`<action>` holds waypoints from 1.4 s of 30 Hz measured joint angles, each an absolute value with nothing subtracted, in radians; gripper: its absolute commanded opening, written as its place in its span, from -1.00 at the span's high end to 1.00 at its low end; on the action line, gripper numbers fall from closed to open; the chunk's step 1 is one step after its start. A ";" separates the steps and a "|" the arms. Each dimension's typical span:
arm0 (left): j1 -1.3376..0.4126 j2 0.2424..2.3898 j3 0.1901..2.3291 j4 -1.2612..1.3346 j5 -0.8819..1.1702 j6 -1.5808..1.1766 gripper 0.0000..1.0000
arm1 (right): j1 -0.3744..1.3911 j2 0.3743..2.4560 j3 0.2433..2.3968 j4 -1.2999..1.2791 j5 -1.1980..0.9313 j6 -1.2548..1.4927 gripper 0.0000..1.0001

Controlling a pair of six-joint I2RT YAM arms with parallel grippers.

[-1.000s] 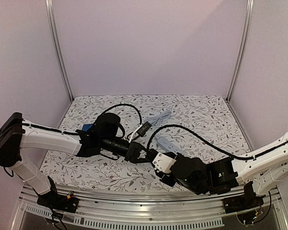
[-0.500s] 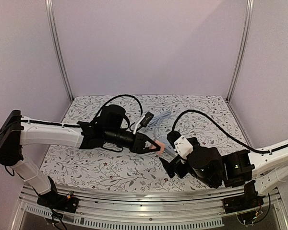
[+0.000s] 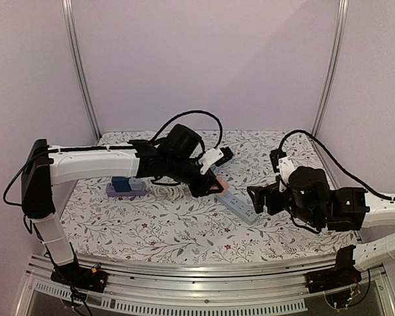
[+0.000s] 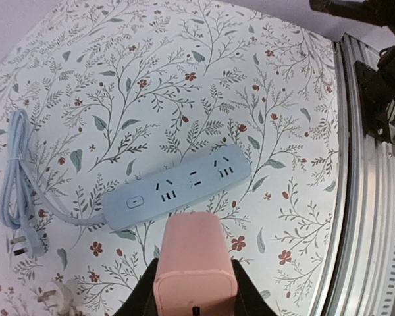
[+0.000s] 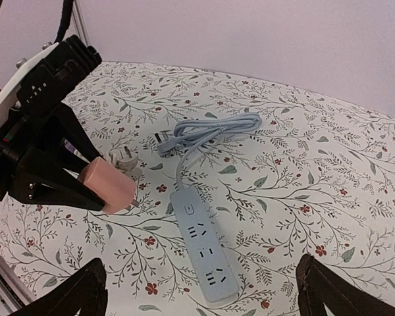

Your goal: Insert the plug

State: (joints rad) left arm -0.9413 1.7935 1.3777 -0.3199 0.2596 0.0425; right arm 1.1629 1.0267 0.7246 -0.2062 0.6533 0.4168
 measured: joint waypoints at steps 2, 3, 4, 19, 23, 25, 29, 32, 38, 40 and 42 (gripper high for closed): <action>-0.941 1.822 1.447 -0.387 0.241 0.161 1.00 | 1.149 1.002 0.712 -0.211 0.643 0.428 -0.98; -0.941 1.836 1.477 -0.418 0.234 0.215 1.00 | 1.142 0.989 0.704 -0.212 0.641 0.431 -0.98; -0.942 1.855 1.516 -0.459 0.229 0.282 1.00 | 1.138 0.980 0.698 -0.211 0.641 0.433 -0.97; -0.980 2.286 2.031 -1.069 0.034 1.008 1.00 | 1.124 0.865 0.614 -0.205 0.664 0.446 -0.98; -0.995 2.286 2.036 -1.104 0.033 1.139 1.00 | 1.124 0.859 0.604 -0.197 0.664 0.445 -0.97; -0.999 2.286 2.041 -1.108 0.033 1.193 1.00 | 1.124 0.859 0.598 -0.194 0.664 0.445 -0.97; -1.003 2.288 2.061 -1.116 0.031 1.303 1.00 | 1.124 0.858 0.590 -0.193 0.664 0.445 -0.96; -1.003 2.300 2.108 -1.123 0.033 1.364 1.00 | 1.124 0.857 0.586 -0.193 0.663 0.447 -0.96; -1.003 2.346 2.215 -1.122 0.038 1.443 1.00 | 1.124 0.854 0.581 -0.194 0.654 0.453 -0.95; -1.003 2.370 2.245 -1.120 0.040 1.457 1.00 | 1.124 0.849 0.581 -0.195 0.653 0.458 -0.95; -1.003 2.395 2.265 -1.121 0.044 1.469 1.00 | 1.124 0.838 0.580 -0.195 0.652 0.463 -0.95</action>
State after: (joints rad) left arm -1.0027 2.3951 2.2646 -1.1213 0.0441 1.4693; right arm 1.1240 0.8375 0.5800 -0.1951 0.6521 0.4629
